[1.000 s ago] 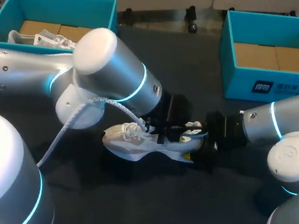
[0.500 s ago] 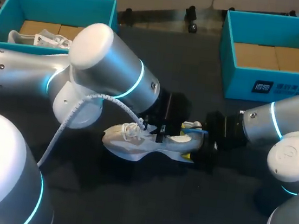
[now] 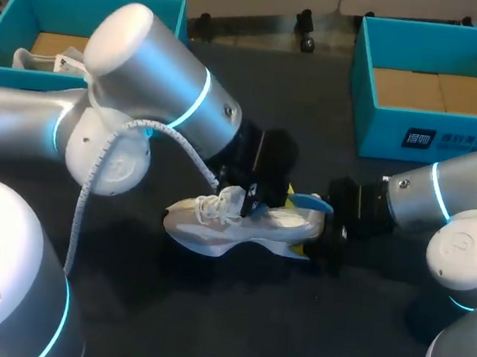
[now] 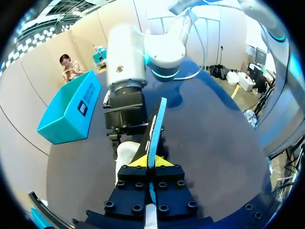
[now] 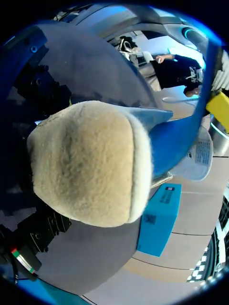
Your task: Take the shoe out of the shoebox, open the shoe tongue, remove and reinsert the insole, then place the shoe into the shoebox
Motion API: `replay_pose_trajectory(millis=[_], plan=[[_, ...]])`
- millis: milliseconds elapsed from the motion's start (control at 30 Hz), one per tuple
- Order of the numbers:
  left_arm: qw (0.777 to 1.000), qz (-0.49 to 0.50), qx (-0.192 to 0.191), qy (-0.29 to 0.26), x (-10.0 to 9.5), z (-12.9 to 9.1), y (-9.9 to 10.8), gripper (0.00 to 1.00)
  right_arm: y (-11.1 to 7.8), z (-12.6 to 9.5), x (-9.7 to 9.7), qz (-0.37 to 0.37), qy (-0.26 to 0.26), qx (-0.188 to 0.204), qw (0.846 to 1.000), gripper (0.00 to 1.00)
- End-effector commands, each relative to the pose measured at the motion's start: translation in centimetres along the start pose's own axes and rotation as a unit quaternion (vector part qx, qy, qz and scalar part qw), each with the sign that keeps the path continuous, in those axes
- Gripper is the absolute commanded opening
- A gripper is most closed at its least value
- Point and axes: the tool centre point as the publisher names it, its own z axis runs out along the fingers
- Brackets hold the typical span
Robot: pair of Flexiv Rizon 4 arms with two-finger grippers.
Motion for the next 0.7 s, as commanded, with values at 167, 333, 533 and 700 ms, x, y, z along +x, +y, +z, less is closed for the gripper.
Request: replay_pose_trajectory(millis=[167,333,533,700], plan=[[0.999,-0.041,-0.009,0.011,0.4,-2.3,-2.0,0.00,0.0,0.3,0.1,0.000,-0.001,0.001,1.000,0.00],[0.998,-0.066,-0.005,0.015,0.4,-2.9,-3.7,0.00,0.0,0.3,0.1,0.000,-0.001,0.001,1.000,0.00],[0.996,-0.086,0.012,0.023,0.6,-3.9,-5.8,0.00,0.0,0.3,0.1,0.000,-0.001,0.001,1.000,0.00],[0.994,-0.099,0.024,0.035,0.9,-4.9,-7.3,0.00,0.0,0.3,0.1,0.000,-0.001,0.001,1.000,0.00]])
